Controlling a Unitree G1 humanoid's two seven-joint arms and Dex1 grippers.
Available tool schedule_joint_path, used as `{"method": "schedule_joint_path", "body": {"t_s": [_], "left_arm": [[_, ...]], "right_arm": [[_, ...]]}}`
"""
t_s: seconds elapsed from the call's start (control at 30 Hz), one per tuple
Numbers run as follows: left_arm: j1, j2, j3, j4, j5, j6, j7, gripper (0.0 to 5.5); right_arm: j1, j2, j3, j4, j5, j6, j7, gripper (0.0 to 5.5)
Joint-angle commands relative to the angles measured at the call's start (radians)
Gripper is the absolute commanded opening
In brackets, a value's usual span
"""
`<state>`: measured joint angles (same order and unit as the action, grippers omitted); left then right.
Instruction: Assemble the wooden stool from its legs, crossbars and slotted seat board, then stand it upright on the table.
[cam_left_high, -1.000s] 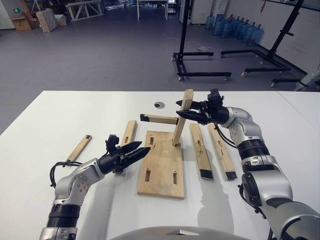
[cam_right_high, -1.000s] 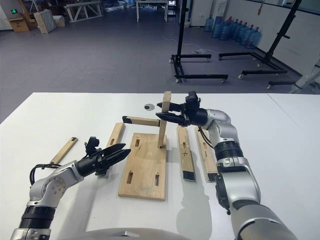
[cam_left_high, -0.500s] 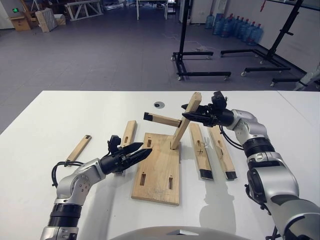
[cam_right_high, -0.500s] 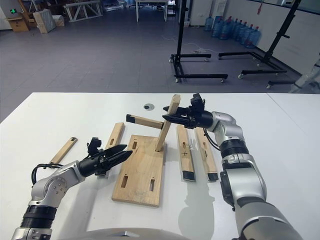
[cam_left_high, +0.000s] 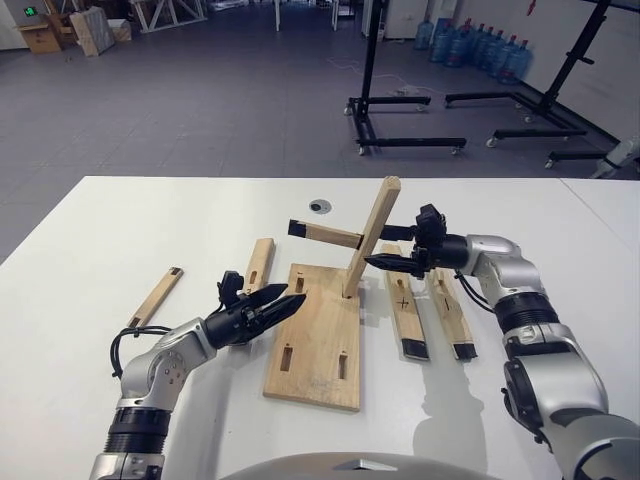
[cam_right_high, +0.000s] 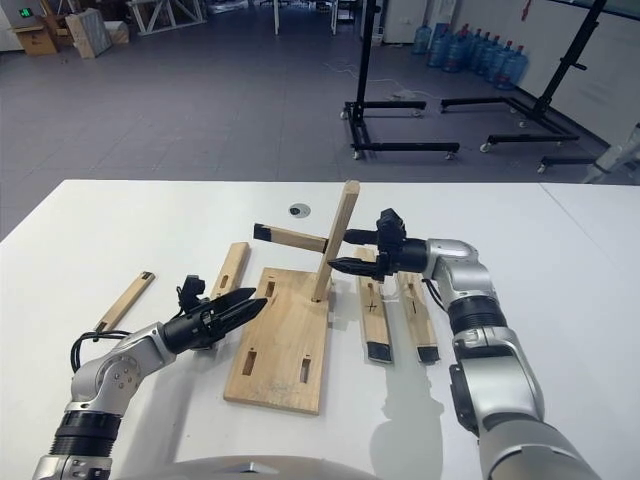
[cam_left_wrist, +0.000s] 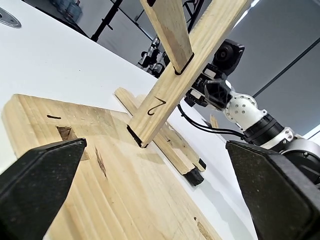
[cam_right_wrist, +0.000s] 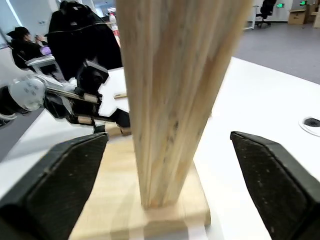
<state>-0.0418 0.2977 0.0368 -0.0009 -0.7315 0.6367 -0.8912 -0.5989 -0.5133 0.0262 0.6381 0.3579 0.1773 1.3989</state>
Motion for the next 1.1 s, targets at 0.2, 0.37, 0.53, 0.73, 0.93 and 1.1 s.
{"method": "schedule_joint_path", "body": {"t_s": [0.2,0.37,0.53,0.73,0.93,1.1], "left_arm": [[0.113,-0.062,0.036,-0.149,0.083,-0.155,0.158,5.11],[0.153,-0.131,0.037,-0.27,0.188,-0.236,0.364,5.11],[0.116,-0.152,-0.03,-0.291,0.33,-0.295,0.48,5.11],[0.134,-0.152,-0.037,-0.339,0.332,-0.277,0.521,5.11],[0.143,-0.172,-0.051,-0.338,0.332,-0.278,0.551,5.11],[0.12,-0.191,-0.038,-0.322,0.36,-0.301,0.605,5.11]], "right_arm": [[0.393,-0.04,-0.188,-0.612,-0.118,0.224,-0.615,4.65],[0.522,0.197,-0.228,-1.037,-0.208,0.806,-1.097,4.65],[0.576,0.295,-0.196,-1.179,-0.274,1.015,-1.273,4.65],[0.645,0.263,-0.185,-1.226,-0.292,1.088,-1.294,4.65],[0.672,0.257,-0.217,-1.134,-0.244,1.137,-1.239,4.31],[0.686,0.261,-0.241,-1.088,-0.216,1.149,-1.219,3.45]]}}
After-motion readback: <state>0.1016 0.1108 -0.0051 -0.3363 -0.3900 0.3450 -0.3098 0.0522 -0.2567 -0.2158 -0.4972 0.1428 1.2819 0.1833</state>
